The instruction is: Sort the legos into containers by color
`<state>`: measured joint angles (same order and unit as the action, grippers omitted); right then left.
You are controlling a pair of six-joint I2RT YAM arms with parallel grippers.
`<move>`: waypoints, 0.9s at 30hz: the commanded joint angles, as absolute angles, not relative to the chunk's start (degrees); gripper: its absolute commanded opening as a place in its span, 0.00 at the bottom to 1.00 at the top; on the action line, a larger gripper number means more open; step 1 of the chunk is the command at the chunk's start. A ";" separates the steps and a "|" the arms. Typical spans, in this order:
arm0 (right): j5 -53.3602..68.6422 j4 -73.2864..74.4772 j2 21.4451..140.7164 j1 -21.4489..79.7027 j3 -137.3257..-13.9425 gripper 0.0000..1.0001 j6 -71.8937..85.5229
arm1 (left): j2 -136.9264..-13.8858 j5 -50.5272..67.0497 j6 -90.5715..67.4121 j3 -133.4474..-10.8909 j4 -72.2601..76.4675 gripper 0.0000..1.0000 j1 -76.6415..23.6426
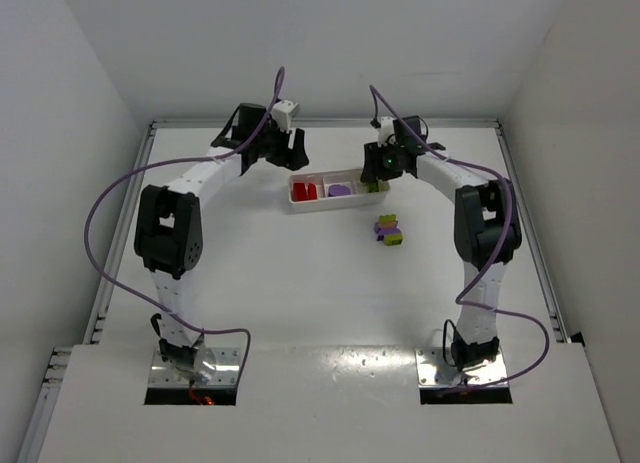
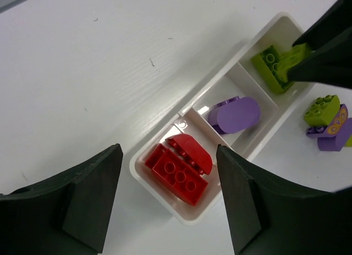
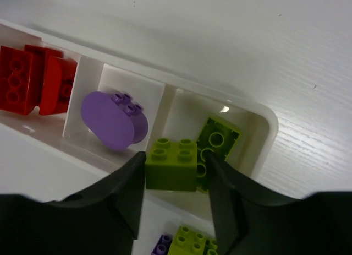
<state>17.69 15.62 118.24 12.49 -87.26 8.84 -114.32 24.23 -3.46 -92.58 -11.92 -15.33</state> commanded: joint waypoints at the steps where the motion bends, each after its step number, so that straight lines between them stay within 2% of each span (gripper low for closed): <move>1: 15.56 14.94 119.00 14.06 -89.91 0.52 7.65 | -109.16 25.66 -2.64 -91.14 -8.53 0.76 -14.85; 2: 14.86 14.94 119.00 14.06 -89.91 0.60 7.65 | -108.46 26.19 -1.94 -90.62 -8.53 0.77 -14.85; 5: 13.01 14.94 119.00 14.06 -89.39 0.69 7.65 | -107.32 26.89 -1.93 -90.09 -8.00 0.78 -14.85; 10: 13.01 14.94 113.13 13.45 -88.34 0.70 8.70 | -103.90 32.69 0.78 -85.70 -5.81 0.78 -15.99; 13: 10.20 16.60 105.49 13.45 -84.65 0.74 6.69 | -101.70 31.12 4.65 -82.10 -5.80 0.78 -19.15; 16: 8.79 22.91 97.67 13.45 -77.89 0.80 3.61 | -99.76 29.80 5.80 -79.73 -5.80 0.78 -21.00; 20: 10.36 24.35 87.73 14.68 -61.81 0.90 -1.23 | -98.62 29.27 4.49 -78.41 -5.80 0.78 -21.01; 24: 10.99 24.87 82.27 14.68 -53.37 0.92 1.75 | -96.42 27.78 3.96 -76.65 -5.80 0.78 -21.01; 27: 11.51 24.35 81.74 14.68 -51.51 0.92 5.44 | -95.80 27.25 3.35 -75.94 -5.27 0.78 -21.01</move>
<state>10.83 24.67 82.61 14.57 -52.60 2.61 -99.37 27.88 3.84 -76.53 -7.88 -21.30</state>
